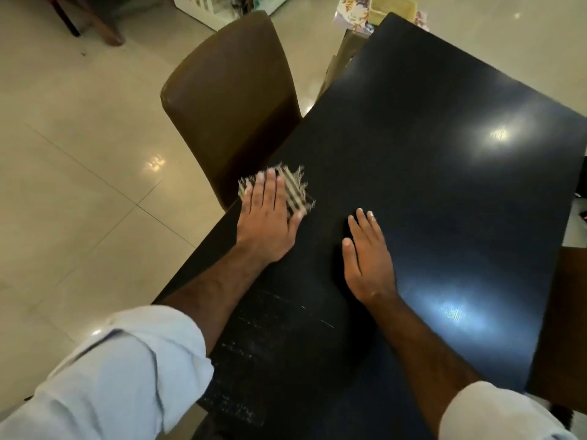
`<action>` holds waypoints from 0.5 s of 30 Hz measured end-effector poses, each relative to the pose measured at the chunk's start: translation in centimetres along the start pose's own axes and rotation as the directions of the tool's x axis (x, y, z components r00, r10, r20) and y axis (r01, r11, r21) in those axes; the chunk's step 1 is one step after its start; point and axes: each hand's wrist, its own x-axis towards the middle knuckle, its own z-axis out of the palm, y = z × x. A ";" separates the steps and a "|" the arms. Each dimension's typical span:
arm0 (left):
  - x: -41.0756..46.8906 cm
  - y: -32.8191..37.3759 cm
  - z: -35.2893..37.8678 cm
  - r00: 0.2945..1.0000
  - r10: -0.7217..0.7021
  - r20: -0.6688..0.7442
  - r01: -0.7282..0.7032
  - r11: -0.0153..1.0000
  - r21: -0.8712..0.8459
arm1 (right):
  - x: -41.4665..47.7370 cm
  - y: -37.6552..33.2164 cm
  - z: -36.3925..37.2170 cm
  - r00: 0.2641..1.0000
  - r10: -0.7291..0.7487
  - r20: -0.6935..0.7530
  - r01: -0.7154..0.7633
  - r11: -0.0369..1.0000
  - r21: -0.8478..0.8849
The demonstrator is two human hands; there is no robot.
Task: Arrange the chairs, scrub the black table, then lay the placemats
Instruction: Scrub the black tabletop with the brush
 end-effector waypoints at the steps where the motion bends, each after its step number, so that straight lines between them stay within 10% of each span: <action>1: 1.6 0.6 -0.3 1.000 -0.017 -0.010 0.017 1.000 -0.019 | -0.2 0.0 0.2 0.999 0.000 -0.048 0.004 0.997 0.074; 9: -5.4 5.3 1.1 0.972 0.231 0.033 -0.232 0.972 0.032 | -1.1 1.2 0.1 0.970 0.023 -0.241 0.071 0.925 0.374; 15: -9.8 -3.1 0.3 0.990 0.004 0.140 -0.018 0.995 0.094 | -1.3 1.1 0.3 0.975 0.027 -0.221 0.056 0.932 0.358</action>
